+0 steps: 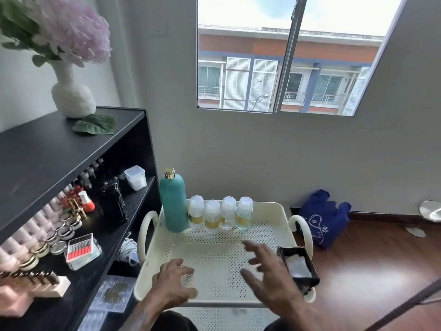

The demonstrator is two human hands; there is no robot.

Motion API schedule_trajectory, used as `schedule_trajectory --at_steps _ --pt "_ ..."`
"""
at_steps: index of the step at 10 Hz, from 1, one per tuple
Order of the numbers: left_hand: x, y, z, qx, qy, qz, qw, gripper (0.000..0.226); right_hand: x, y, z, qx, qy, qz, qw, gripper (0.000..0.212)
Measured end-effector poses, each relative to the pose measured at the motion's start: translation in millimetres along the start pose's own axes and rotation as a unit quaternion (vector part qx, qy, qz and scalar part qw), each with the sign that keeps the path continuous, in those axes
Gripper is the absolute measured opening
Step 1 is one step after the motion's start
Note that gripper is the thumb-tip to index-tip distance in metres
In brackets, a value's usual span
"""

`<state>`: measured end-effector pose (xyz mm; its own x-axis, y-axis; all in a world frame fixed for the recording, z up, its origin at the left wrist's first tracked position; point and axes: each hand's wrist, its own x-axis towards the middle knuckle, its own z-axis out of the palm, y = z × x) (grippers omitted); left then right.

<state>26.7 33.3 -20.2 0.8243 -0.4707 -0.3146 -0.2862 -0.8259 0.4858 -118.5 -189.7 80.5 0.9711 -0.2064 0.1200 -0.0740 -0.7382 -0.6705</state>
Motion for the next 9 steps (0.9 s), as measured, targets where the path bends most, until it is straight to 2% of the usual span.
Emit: schedule_trajectory --at_steps 1,2,3,6,8,9 --pt "1.0 1.8 -3.4 0.018 -0.007 -0.035 0.999 0.085 19.3 15.7 42.7 -0.023 -0.053 0.046 0.997 0.058" --pt "2.1 6.4 -4.2 0.034 -0.022 -0.046 0.998 0.093 25.1 28.4 63.0 -0.046 -0.069 0.082 0.993 0.06" --pt "5.6 7.2 -2.4 0.049 -0.031 -0.044 0.997 0.099 30.7 42.7 80.8 -0.095 -0.096 0.142 0.981 0.07" --pt "12.0 3.3 2.1 0.058 -0.042 -0.034 0.997 0.103 44.3 64.2 91.9 -0.168 -0.168 0.165 0.957 0.079" --pt "7.2 7.8 -1.9 0.034 -0.028 -0.038 0.998 0.102 40.2 55.1 87.4 -0.144 -0.154 0.172 0.962 0.075" --pt "7.5 8.2 -2.0 0.038 -0.032 -0.04 0.998 0.102 38.6 46.8 80.5 -0.065 -0.097 0.16 0.98 0.065"
